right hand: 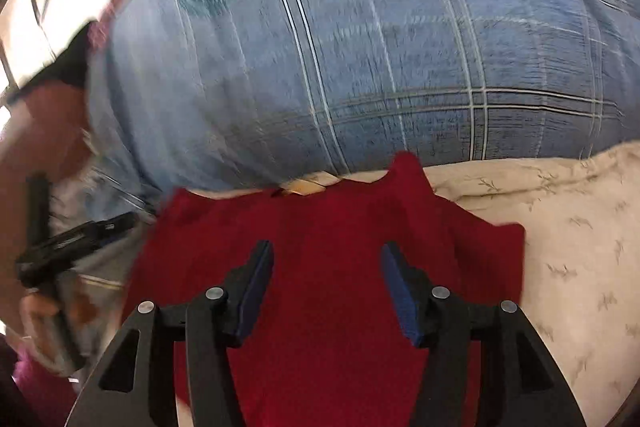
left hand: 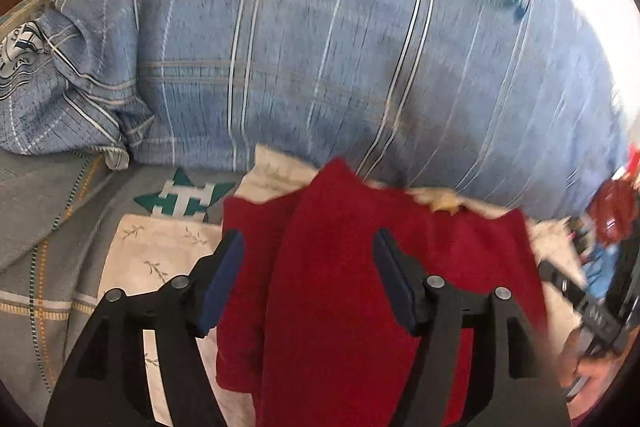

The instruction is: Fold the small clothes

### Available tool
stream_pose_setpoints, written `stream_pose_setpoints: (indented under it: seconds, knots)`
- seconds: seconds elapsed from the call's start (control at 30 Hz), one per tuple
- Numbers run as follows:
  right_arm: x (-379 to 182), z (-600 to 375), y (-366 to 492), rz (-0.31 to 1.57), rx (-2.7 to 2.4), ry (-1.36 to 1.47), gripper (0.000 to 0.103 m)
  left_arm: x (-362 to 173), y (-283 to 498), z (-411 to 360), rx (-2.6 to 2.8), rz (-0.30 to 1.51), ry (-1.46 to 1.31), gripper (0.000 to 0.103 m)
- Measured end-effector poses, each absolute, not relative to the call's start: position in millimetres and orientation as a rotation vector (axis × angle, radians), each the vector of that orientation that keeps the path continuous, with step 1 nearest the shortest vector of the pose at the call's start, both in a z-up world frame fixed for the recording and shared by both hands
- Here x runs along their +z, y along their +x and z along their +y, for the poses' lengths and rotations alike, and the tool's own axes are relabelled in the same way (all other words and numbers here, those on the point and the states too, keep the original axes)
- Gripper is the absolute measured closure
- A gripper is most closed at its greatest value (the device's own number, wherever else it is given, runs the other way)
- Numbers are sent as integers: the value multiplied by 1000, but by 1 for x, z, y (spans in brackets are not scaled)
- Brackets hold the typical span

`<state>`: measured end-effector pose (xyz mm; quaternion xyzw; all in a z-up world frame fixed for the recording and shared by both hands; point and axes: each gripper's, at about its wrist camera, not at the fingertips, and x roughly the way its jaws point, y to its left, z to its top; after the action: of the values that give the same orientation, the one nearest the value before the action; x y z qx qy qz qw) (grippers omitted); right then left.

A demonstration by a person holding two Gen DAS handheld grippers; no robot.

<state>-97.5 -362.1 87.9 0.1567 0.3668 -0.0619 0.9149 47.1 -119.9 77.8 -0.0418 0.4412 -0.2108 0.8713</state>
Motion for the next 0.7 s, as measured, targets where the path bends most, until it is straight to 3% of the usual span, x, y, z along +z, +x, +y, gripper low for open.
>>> stream_pose_setpoints:
  seconds: [0.2, 0.27, 0.37, 0.43, 0.57, 0.7]
  knots:
    - [46, -406, -57, 820, -300, 409, 46, 32, 79, -134, -304, 1007, -30, 36]
    - [43, -406, -51, 815, -312, 402, 46, 22, 90, -129, -278, 1022, -60, 25]
    - [48, -397, -52, 822, -325, 353, 46, 16, 100, -118, -285, 1070, -147, 23]
    - [58, -391, -63, 818, -336, 340, 45, 21, 96, -112, -291, 1062, -158, 23]
    - [82, -377, -102, 763, -317, 313, 34, 38, 75, -100, -289, 1004, -106, 24]
    - [64, -374, -118, 849, -364, 239, 34, 57, 44, -84, -296, 953, -88, 24]
